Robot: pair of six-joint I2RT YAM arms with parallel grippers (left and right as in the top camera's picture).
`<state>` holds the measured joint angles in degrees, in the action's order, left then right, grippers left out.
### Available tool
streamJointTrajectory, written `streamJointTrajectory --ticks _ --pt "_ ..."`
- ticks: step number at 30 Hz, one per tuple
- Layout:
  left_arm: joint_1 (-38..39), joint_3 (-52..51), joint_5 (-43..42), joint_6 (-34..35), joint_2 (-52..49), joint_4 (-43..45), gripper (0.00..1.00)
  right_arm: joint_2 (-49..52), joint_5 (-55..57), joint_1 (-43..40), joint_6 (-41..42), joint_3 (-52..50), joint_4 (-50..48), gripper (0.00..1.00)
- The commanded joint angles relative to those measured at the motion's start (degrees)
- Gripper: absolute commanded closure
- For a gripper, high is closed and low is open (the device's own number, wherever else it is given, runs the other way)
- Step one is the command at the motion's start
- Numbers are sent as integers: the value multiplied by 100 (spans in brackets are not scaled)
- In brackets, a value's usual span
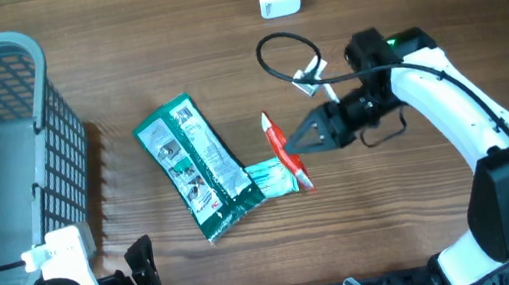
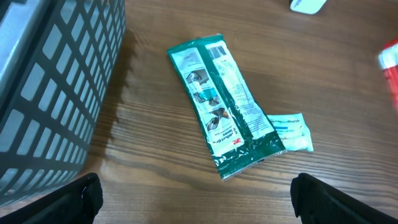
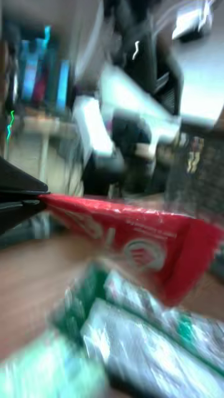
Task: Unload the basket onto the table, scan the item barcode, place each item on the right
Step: 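Lift the Nescafe stick up to the barcode scanner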
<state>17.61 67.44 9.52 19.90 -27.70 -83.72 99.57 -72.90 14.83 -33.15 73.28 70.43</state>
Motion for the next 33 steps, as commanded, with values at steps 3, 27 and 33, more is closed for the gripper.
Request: streamJointTrajectory --ticks 3,27,33 --pt "-26 -4 -9 50 0 7 0 -9 2417 13 2811 15 -3276 95" --pt "-26 -4 -9 50 0 7 0 3827 6481 15 1014 3429 -8662 96" --pt "-26 -4 -9 50 0 7 0 3869 6957 9 1080 3598 -8365 96"
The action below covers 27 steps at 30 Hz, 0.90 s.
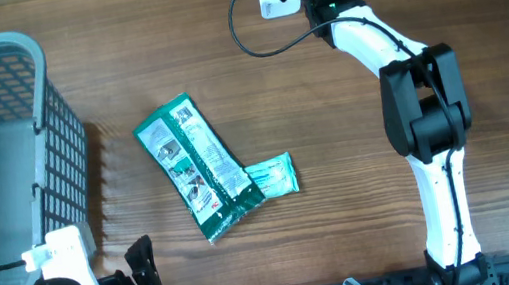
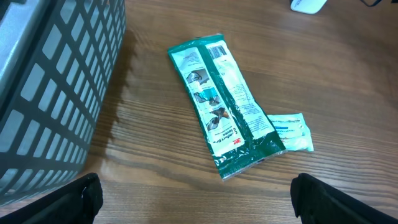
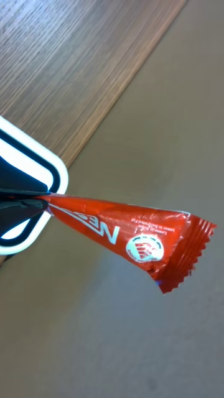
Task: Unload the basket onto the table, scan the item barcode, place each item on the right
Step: 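Lift the Nescafe stick up to the barcode scanner, then carry the Nescafe stick right and release it by the bottle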
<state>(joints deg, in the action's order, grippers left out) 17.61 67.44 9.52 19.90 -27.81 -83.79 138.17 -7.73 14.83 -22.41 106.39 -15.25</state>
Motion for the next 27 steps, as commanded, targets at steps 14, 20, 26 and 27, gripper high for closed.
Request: streamJointTrajectory --ticks 14,20,26,27 --pt "-26 -4 -9 50 11 13 0 -1003 1541 -3877 339 -146 4175 96" --pt "-26 -4 -9 50 11 13 0 -894 1502 -4597 1239 -479 4339 86" --pt "-26 -4 -9 50 11 13 0 -1567 1130 -4439 3097 -280 4559 0" --pt "-26 -4 -9 50 11 13 0 -1897 330 -4374 3460 -280 4693 0"
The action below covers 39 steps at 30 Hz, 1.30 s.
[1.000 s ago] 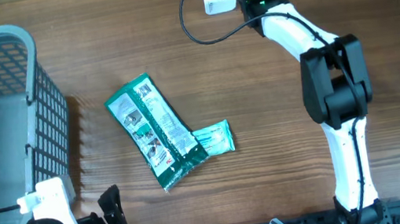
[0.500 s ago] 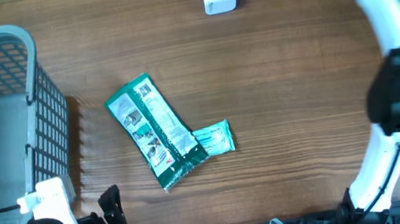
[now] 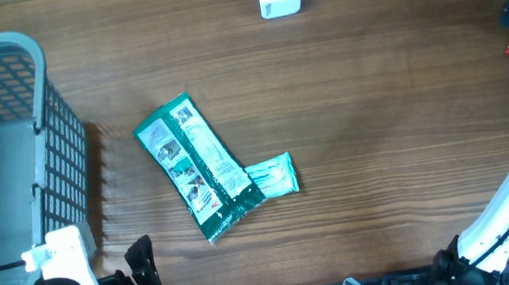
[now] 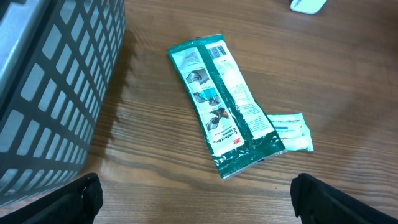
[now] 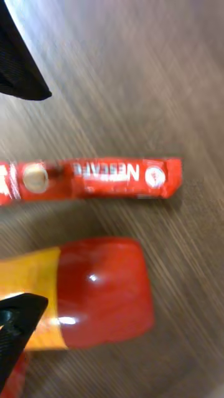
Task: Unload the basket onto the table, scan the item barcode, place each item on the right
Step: 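Carry the Nescafe stick right and release it by the bottle, then grasp the light-green wipes pack with right gripper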
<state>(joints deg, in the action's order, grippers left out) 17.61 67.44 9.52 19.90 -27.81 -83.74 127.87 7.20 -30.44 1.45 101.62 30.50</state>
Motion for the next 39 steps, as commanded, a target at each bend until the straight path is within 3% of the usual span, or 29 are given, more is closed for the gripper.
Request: streamJointTrajectory --ticks 1,3,7,11,13,18,22,27,29,30,31,32,35,39 --pt "-26 -4 -9 50 11 9 0 -1132 -2004 214 1471 197 282 0" --pt "-26 -4 -9 50 11 9 0 -1665 -3615 466 2511 195 850 0" --pt "-26 -4 -9 50 11 9 0 -2022 -4330 1547 3307 195 2809 0" --pt "-26 -4 -9 50 11 9 0 -2022 -4253 2876 2223 186 4387 0" --pt "-26 -4 -9 50 11 9 0 -2022 -3681 3674 2022 173 5174 0" --pt "-26 -4 -9 50 11 9 0 -2041 -3552 4859 1810 -800 5066 0" --pt "-26 -4 -9 50 11 9 0 -2041 -3919 5606 2157 -2520 3510 4" --pt "-26 -4 -9 50 11 9 0 -2041 -4457 5860 2730 -4089 1272 37" --pt "-26 -4 -9 50 11 9 0 -2041 -4454 5860 2730 -4551 588 41" --pt "-26 -4 -9 50 11 9 0 -2041 -4454 5860 2780 -4664 376 51" --pt "-26 -4 -9 50 11 9 0 -2041 -4437 5860 2966 -4767 114 75" --pt "-26 -4 -9 50 11 9 0 -2041 -4450 5860 3051 -4767 42 92" --pt "-26 -4 -9 50 11 9 0 -2074 -4634 5764 3176 -4699 337 96" --pt "-26 -4 -9 50 11 9 0 -2533 -6196 4924 3222 -3871 2476 96"
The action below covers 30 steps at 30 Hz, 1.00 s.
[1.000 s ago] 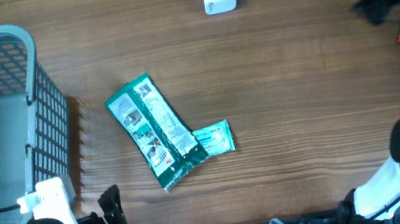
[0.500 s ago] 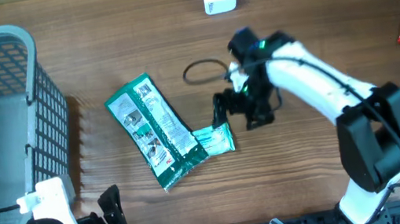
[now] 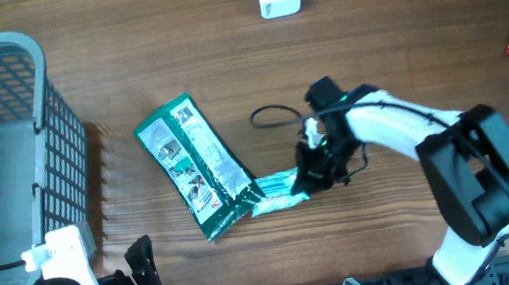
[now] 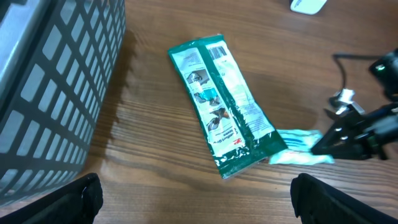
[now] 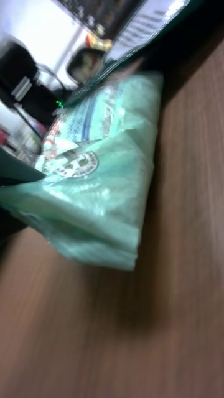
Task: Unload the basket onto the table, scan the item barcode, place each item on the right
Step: 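Grasp the light-green wipes pack with right gripper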
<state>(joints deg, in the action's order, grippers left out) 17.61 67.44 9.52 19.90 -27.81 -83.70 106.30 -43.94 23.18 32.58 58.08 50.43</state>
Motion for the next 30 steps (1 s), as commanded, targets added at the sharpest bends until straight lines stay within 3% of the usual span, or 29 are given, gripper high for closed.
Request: streamJointTrajectory --ticks 1,3,8,10,11,13,15,18,20,22,24,26,30 --pt "-26 -4 -9 50 11 4 0 -505 -1825 -697 337 557 933 95" --pt "-26 -4 -9 50 11 4 0 -592 -2216 -984 1318 557 1797 96" --pt "-26 -4 -9 50 11 4 0 -592 -3069 -1088 1513 555 2022 96" --pt "-26 -4 -9 50 11 4 0 -592 -2944 -1088 2667 555 2190 96" --pt "-26 -4 -9 50 11 4 0 -592 -2940 -1088 3663 555 2216 96" --pt "-26 -4 -9 50 11 4 0 -592 -2970 -1088 4645 555 2020 96" --pt "-26 -4 -9 50 11 4 0 -592 -2962 -1088 5807 555 1325 96" --pt "-26 -4 -9 50 11 4 0 -590 -2953 -1088 8369 555 -208 96" --pt "-26 -4 -9 50 11 4 0 -525 -3366 -1222 8585 621 -1180 96" --pt "-26 -4 -9 50 11 4 0 -393 -3488 -1635 8590 772 -1307 95" --pt "-26 -4 -9 50 11 4 0 -387 -3364 -2004 8588 772 -214 96" --pt "-26 -4 -9 50 11 4 0 -365 -3195 -2317 8585 769 1639 96" --pt "-26 -4 -9 50 11 4 0 -369 -3200 -2369 8585 769 2181 96"
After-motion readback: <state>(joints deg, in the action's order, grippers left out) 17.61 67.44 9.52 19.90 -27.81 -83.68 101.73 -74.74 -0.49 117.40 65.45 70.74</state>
